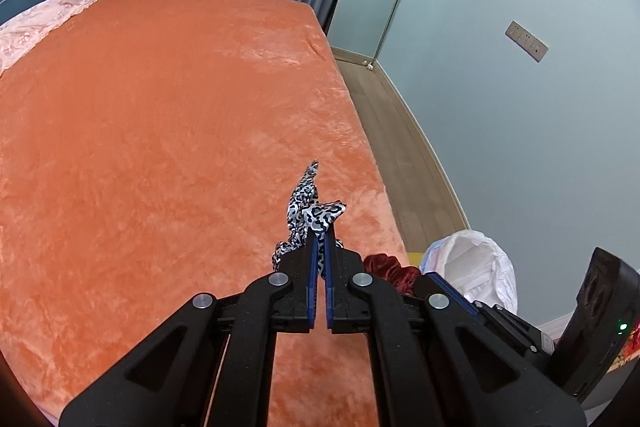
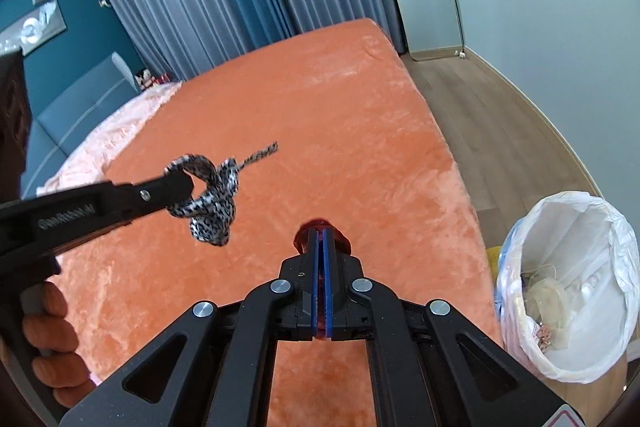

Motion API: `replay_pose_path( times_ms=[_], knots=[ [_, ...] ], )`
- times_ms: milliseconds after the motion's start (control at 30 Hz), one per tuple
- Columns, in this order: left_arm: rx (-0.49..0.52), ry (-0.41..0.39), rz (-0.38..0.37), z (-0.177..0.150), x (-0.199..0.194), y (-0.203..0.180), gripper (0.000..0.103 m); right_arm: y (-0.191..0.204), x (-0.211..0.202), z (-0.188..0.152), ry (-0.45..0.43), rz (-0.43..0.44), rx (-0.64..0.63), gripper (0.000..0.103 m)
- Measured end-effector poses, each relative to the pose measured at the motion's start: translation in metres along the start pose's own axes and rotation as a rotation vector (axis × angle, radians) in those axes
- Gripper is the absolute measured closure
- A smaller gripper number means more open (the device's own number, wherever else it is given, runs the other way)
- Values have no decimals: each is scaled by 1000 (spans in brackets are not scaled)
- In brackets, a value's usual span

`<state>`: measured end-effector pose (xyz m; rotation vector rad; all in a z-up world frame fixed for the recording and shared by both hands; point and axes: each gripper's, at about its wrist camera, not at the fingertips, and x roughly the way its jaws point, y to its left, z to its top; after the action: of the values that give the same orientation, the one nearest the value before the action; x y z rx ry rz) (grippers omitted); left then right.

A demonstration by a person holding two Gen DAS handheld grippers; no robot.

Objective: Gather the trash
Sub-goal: 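Carry the cord and scrunchie over the bin and open both tools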

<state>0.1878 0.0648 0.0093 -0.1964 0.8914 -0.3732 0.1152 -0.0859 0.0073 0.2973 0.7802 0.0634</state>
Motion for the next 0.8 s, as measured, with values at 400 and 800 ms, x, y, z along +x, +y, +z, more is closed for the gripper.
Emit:
replay_pose_path(
  times_ms=[400, 800],
  knots=[
    [72, 19, -22, -13, -9, -50, 101, -25, -60, 8, -102, -30, 12, 101],
    [158, 28, -72, -23, -11, -109, 101, -69, -103, 9, -170, -90, 71, 101]
  ],
)
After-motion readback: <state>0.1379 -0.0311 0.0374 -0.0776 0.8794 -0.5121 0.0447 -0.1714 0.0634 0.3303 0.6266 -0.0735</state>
